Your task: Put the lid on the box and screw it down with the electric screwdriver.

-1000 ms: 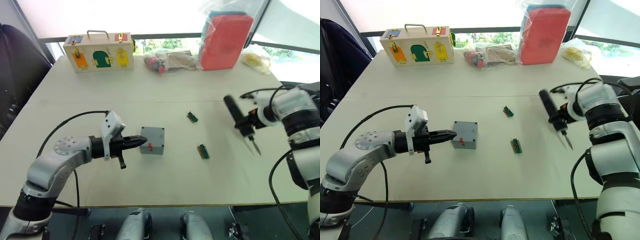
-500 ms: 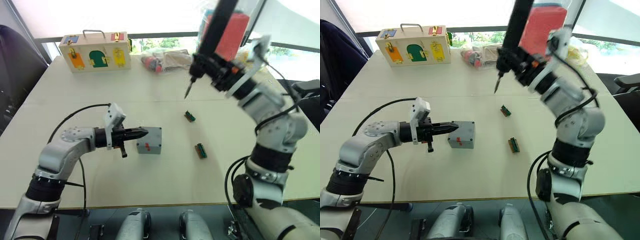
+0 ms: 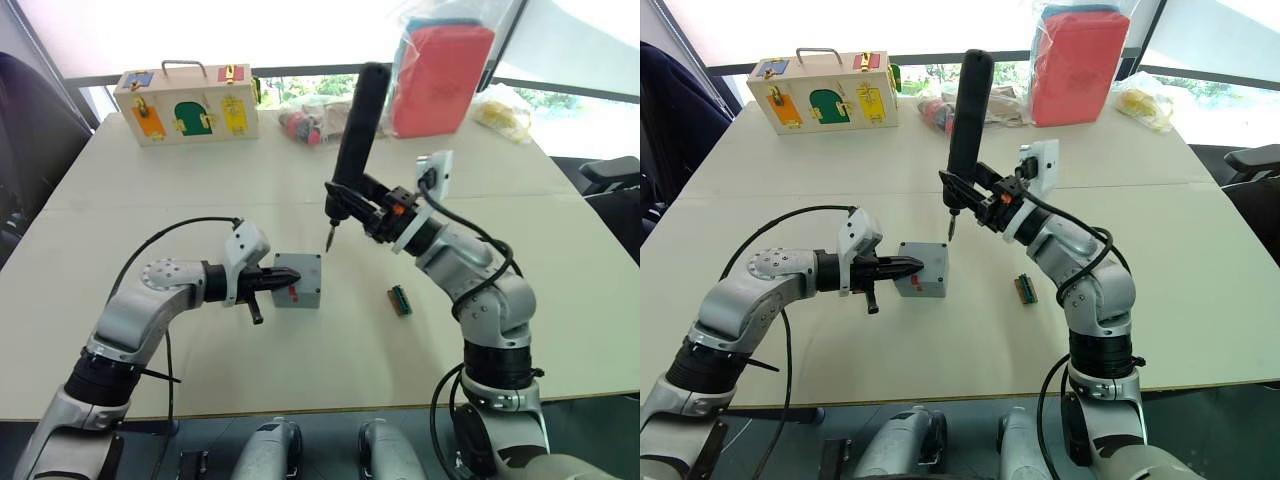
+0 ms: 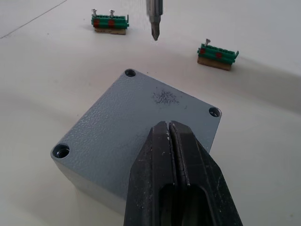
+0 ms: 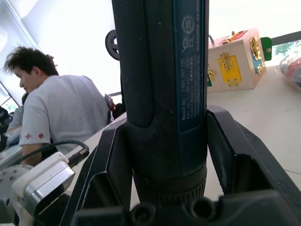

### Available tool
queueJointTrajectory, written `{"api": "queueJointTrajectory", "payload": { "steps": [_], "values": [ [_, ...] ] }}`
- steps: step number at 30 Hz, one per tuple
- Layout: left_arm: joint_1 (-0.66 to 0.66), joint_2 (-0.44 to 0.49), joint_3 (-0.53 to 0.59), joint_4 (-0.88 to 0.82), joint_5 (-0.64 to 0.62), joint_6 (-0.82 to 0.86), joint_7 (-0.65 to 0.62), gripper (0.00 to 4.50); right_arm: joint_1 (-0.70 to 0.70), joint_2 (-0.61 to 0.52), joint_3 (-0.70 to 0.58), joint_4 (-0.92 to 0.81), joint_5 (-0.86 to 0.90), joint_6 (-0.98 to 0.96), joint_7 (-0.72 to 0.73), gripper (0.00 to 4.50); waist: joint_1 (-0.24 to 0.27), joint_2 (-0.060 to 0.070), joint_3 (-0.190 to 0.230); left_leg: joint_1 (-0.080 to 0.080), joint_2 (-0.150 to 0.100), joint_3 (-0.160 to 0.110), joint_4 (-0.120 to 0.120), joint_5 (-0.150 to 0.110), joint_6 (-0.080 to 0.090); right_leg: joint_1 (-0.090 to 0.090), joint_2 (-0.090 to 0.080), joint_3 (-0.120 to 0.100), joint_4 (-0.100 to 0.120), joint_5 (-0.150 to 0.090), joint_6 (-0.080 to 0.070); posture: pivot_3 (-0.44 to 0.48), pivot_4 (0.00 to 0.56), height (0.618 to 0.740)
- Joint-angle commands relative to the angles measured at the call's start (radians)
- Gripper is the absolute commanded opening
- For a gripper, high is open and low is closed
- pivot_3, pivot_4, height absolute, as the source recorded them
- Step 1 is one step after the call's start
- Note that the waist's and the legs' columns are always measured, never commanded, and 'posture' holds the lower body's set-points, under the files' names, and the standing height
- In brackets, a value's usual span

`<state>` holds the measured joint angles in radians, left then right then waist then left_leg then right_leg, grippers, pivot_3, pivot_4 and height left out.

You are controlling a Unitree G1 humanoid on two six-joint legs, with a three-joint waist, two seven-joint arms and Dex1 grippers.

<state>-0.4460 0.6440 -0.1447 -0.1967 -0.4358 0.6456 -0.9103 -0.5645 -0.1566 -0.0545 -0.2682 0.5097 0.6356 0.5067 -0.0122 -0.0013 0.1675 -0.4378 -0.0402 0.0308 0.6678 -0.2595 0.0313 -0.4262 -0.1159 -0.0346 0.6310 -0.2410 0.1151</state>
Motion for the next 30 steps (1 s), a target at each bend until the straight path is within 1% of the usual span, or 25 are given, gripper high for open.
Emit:
{"api": "queueJointTrajectory", "payload": {
  "steps": [1,15,22,25,28,30],
  "values": [
    [-0.002,-0.003,-0.008,0.011,0.020,-0.002,0.000,0.00,0.003,0.017,0.029,-0.017,-0.032,-0.096,-0.007,1.86,0.000,0.000,0.000,0.000,0.000,0.000,0.000,0.000,0.000,0.000,0.000,0.000,0.000,0.000,0.000,0.000,0.150,0.740],
    [-0.022,-0.029,-0.018,0.069,0.055,-0.023,0.003,0.00,-0.010,0.045,0.076,0.121,-0.105,-0.252,-0.014,1.86,0.000,0.000,0.000,0.001,0.000,0.000,0.000,0.000,-0.001,0.001,0.000,0.000,0.001,0.000,0.000,0.000,0.150,0.740],
    [-0.031,-0.038,-0.027,0.091,0.076,-0.037,-0.003,0.00,0.026,0.035,0.114,0.161,-0.136,-0.286,0.006,1.86,0.000,0.000,0.000,0.003,0.000,0.000,0.000,0.000,-0.001,0.002,0.000,0.000,0.001,0.000,0.000,0.000,0.150,0.740],
    [-0.031,-0.039,-0.040,0.110,0.089,-0.041,-0.009,0.00,0.047,0.030,0.142,0.181,-0.169,-0.322,0.018,1.86,0.000,0.000,0.000,0.006,0.000,0.000,0.000,0.000,-0.001,0.005,0.000,0.000,0.001,0.000,0.000,0.000,0.150,0.740],
    [-0.022,-0.039,-0.057,0.126,0.098,-0.043,-0.016,0.00,0.068,0.029,0.166,0.198,-0.197,-0.347,0.022,1.86,0.000,0.000,-0.001,0.017,0.000,0.000,-0.002,-0.001,0.000,0.016,0.000,0.000,-0.001,-0.002,0.002,0.000,0.150,0.740],
    [-0.011,-0.036,-0.070,0.132,0.108,-0.048,-0.018,0.00,0.081,0.026,0.179,0.206,-0.214,-0.353,0.019,1.86,0.000,0.000,-0.001,0.023,0.000,0.000,-0.003,-0.004,0.006,0.022,0.000,0.000,-0.002,-0.002,0.002,0.000,0.150,0.740]
  ]
}}
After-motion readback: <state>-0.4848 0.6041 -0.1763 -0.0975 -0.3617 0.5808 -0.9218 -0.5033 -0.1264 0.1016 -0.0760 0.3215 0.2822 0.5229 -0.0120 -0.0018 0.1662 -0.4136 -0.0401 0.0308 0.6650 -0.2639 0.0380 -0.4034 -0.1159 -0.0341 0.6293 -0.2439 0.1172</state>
